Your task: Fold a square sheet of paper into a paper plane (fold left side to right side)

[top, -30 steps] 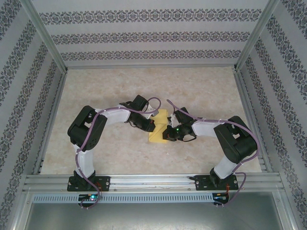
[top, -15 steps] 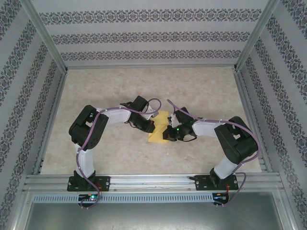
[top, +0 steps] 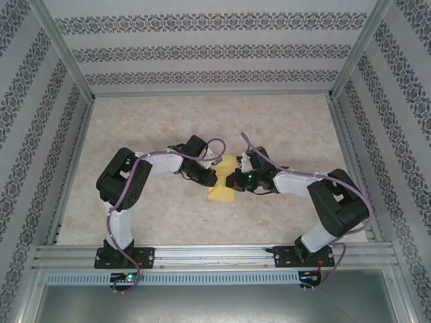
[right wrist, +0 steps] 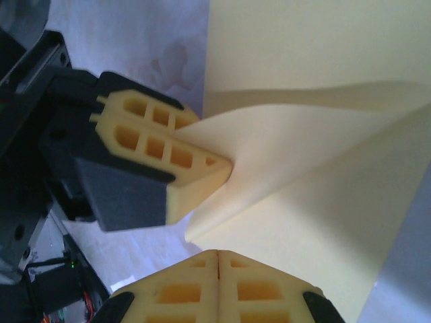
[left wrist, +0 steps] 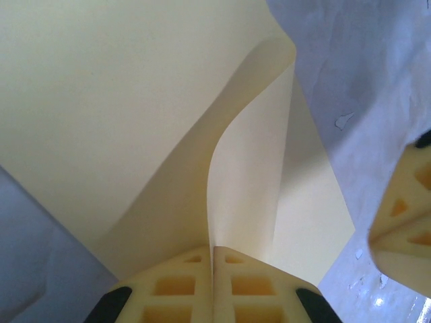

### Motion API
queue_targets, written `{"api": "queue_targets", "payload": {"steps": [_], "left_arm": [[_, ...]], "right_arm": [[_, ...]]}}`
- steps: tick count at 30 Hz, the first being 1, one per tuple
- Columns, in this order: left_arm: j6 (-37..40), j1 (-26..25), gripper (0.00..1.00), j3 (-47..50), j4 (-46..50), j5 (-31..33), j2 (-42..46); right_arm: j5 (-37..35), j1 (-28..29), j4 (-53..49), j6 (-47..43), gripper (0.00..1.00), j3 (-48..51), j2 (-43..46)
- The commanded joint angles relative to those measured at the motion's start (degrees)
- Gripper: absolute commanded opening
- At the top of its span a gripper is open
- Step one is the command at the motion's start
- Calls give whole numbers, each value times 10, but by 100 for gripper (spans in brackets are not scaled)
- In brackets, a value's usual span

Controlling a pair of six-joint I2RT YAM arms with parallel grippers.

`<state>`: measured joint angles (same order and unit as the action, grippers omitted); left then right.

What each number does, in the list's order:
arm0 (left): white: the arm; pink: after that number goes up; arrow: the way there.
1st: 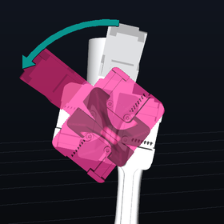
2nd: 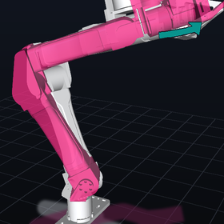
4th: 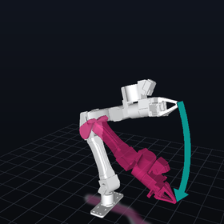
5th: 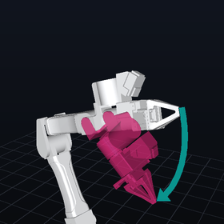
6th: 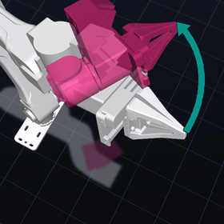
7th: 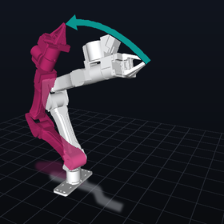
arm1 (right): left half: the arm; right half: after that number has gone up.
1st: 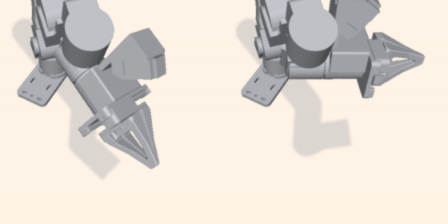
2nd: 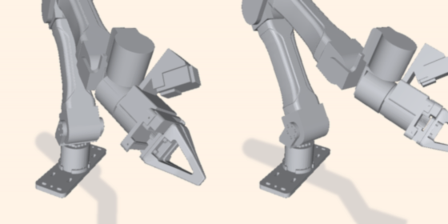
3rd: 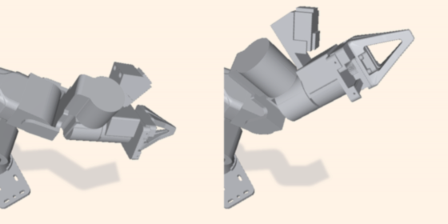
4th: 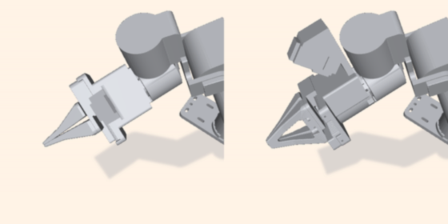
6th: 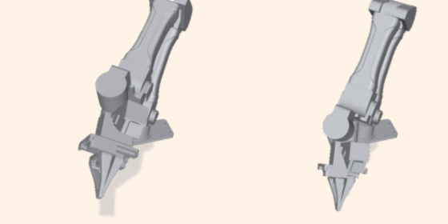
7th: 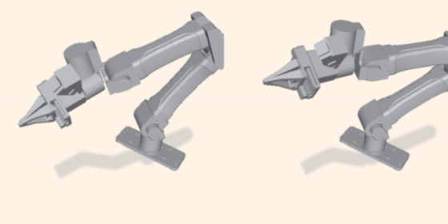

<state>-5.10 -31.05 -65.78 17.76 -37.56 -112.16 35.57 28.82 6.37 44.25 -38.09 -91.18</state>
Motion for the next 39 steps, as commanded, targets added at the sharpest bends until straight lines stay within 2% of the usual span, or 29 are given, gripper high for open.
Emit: {"api": "queue_targets", "payload": {"steps": [1, 17, 28, 33, 39], "left_arm": [[7, 4, 2, 21, 17, 14, -4], [8, 3, 2, 20, 20, 21, -7], [7, 3, 2, 19, 23, 26, -7], [0, 3, 9, 18, 19, 26, 5], [-23, 7, 21, 13, 13, 41, 62]], "right_arm": [[-16, 11, 46, 23, 0, -9, -25], [-29, 19, 54, 20, 0, -44, -91], [-55, 22, 14, 6, 0, -47, -105], [-68, 23, -5, 8, 0, -42, -110], [-74, 23, -9, 12, 0, -32, -114]]}}
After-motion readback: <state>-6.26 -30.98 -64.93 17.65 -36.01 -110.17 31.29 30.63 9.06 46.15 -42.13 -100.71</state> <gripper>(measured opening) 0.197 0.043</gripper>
